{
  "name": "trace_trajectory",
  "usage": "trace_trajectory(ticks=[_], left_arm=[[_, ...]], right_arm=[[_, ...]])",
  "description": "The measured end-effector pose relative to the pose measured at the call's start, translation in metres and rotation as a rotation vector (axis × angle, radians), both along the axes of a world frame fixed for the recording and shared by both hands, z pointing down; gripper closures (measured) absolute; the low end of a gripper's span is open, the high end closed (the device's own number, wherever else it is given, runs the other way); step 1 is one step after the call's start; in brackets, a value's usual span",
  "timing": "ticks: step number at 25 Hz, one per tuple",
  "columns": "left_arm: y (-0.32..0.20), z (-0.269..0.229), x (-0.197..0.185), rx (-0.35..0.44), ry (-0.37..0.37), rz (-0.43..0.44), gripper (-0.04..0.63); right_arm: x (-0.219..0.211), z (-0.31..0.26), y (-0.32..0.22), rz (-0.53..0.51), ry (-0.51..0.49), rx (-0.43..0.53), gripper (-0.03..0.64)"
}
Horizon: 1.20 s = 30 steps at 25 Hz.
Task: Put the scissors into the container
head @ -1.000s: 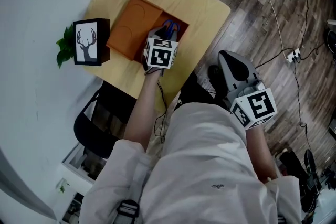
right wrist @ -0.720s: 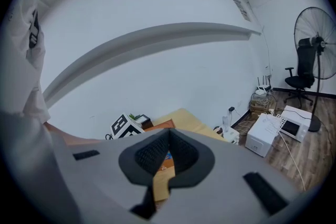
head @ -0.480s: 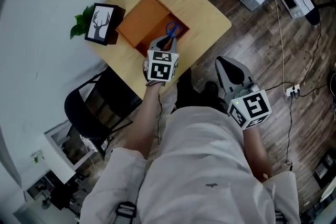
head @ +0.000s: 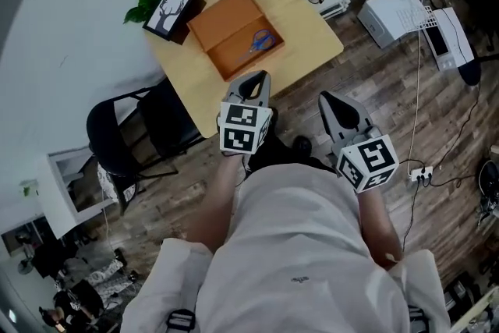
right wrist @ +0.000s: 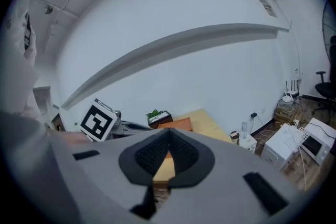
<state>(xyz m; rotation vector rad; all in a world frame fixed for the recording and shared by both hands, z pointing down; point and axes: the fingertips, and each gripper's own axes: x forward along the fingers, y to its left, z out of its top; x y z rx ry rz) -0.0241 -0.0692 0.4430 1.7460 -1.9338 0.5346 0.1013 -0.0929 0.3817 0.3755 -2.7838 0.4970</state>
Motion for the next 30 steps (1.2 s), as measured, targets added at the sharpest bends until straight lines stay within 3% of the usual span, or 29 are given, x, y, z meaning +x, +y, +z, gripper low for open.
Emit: trace_trajectory(ticks=[6, 10, 18, 30], left_arm=[[0.049, -0.057, 0.024, 0.175, 0.077, -0.110, 0.589], [0.069, -0.081, 0.036, 0.246, 0.069, -0.161, 0.589], [0.094, -0.108, 0.035, 0.295, 0.037, -0.203, 0.589], [0.123, -0.131, 0.035, 0.367, 0.066, -0.223, 0.589]], right_arm=[[0.004, -0.016, 0.011, -0.084, -0.039, 0.046, 0.618], [0.007, -0.029, 0.012, -0.129, -0.067, 0.071, 0.618], [-0.007, -0.045, 0.028, -0.207, -0.104, 0.101, 0.618], [-0.014, -0.059, 0.050, -0.213, -0.110, 0.167, 0.620]])
